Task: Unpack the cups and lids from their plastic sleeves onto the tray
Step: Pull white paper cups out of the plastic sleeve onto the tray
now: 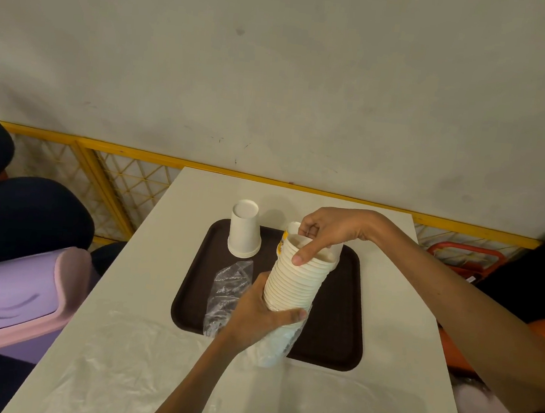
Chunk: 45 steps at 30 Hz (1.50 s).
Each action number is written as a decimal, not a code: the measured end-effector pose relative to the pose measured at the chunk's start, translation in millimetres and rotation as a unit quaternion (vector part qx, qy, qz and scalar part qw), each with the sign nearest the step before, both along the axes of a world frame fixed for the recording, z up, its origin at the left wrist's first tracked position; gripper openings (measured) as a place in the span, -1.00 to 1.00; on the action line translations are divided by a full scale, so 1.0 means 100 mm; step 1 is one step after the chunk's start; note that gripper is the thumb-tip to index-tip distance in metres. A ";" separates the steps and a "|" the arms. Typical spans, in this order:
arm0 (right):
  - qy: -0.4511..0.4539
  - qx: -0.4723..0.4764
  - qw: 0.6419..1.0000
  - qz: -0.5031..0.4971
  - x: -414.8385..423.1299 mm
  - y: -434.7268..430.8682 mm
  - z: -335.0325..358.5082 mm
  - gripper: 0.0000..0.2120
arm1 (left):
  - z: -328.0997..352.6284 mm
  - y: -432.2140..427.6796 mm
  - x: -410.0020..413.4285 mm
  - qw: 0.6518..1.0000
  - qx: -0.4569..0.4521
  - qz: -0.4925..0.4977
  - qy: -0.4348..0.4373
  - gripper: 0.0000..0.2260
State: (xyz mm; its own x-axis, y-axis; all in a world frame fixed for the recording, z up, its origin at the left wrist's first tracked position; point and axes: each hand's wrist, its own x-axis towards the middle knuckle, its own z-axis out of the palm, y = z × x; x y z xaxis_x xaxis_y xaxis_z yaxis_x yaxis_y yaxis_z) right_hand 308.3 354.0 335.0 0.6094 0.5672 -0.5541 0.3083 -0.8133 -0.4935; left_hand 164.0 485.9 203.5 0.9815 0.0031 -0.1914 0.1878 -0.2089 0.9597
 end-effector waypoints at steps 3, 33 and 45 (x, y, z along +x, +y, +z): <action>0.003 0.006 1.000 0.003 -0.01 0.01 -0.01 -0.60 | 0.00 0.02 -0.01 1.000 -0.002 0.005 -0.003 -0.31; -0.018 0.027 0.999 -0.028 -0.18 -0.12 0.01 -0.63 | 0.15 0.10 -0.09 0.998 0.054 -0.025 -0.027 -0.34; 0.084 0.032 0.993 -0.071 -0.23 -0.16 0.03 -0.56 | 0.24 0.13 -0.10 0.987 -0.104 -0.100 0.069 -0.08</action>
State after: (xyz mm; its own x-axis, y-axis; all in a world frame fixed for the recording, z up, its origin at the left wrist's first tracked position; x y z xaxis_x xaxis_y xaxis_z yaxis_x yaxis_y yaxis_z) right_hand 284.8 337.6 338.2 0.5881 0.5190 -0.6203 0.1020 -0.8084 -0.5797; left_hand 153.6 499.1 227.2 0.9232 -0.2412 -0.2993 0.2948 -0.0555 0.9539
